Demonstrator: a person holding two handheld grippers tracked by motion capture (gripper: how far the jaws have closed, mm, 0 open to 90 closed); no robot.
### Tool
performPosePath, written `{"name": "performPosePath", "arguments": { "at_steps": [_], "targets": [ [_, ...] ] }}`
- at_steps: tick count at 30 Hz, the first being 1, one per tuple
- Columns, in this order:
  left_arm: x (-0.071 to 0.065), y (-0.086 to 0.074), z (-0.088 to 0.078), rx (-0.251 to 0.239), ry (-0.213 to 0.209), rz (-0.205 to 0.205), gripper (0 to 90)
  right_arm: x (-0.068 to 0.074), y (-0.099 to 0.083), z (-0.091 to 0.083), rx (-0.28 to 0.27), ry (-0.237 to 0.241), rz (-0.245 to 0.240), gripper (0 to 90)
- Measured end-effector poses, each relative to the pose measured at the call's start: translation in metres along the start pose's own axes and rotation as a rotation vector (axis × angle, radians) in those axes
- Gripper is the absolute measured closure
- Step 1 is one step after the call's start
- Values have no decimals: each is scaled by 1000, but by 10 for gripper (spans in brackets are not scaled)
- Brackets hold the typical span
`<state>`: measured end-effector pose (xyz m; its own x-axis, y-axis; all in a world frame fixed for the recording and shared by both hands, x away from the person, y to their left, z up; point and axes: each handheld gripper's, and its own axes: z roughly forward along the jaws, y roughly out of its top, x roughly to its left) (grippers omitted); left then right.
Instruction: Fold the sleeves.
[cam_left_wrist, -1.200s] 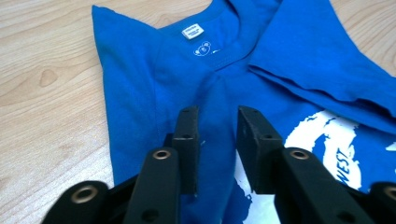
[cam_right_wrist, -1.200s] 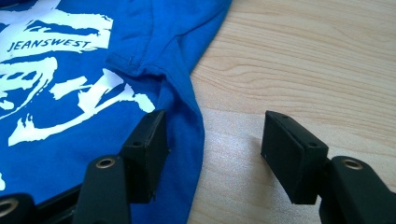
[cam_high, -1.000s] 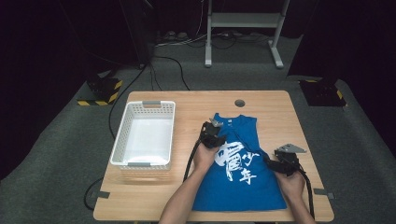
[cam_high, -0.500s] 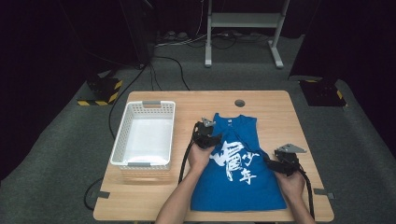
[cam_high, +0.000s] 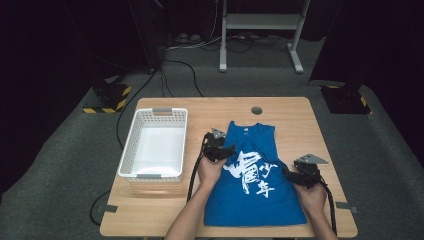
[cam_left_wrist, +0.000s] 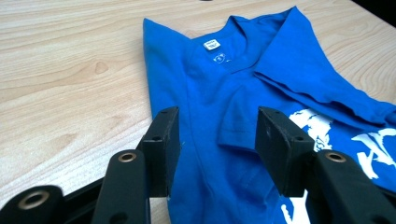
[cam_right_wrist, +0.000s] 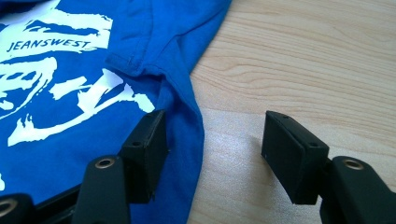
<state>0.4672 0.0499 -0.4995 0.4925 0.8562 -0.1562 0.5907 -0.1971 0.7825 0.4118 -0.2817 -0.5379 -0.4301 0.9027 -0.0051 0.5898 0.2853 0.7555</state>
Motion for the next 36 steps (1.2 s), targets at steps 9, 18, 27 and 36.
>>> {"name": "performPosePath", "arguments": {
  "at_steps": [9,18,27,36],
  "targets": [
    [1,-6,-10,-16,-3,-9,493,0,0,0,0,0,0,404],
    [-1,-16,-20,-25,-5,0,489,0,0,0,0,0,1,403],
    [0,-33,-25,-21,-6,-12,486,0,0,0,0,0,1,403],
    [4,-49,-31,-5,4,-15,484,0,0,0,0,0,1,402]
  ]
}}
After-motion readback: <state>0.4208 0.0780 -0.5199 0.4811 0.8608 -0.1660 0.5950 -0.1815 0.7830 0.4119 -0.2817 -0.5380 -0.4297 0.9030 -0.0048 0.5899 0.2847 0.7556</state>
